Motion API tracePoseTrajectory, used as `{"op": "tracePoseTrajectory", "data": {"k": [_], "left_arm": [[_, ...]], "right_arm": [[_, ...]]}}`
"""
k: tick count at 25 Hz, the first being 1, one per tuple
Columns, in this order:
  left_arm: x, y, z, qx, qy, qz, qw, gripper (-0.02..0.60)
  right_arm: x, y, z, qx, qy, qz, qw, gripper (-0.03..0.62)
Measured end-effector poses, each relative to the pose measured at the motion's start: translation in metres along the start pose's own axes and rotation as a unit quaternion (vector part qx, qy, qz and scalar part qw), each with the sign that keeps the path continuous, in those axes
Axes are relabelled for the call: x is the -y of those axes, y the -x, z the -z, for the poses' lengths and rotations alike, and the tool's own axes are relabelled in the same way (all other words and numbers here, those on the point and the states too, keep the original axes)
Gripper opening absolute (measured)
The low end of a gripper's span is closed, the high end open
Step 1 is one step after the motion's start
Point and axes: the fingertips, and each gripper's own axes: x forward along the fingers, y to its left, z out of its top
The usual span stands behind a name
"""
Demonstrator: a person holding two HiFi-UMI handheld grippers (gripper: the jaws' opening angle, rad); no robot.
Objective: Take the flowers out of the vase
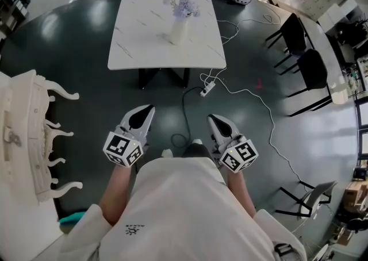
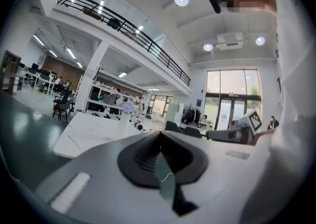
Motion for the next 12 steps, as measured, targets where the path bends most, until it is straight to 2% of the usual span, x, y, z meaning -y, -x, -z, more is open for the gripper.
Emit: {"op": "tracePoseTrajectory", "data": {"k": [12], "left_arm": [[-0.016,-0.026,-0.003,-0.001,-0.008,-0.006,0.9999,-0.011]], "right_arm": [[0.022,-0.027,-0.004,0.003,-0.002,-0.012,1.0,0.0]]}}
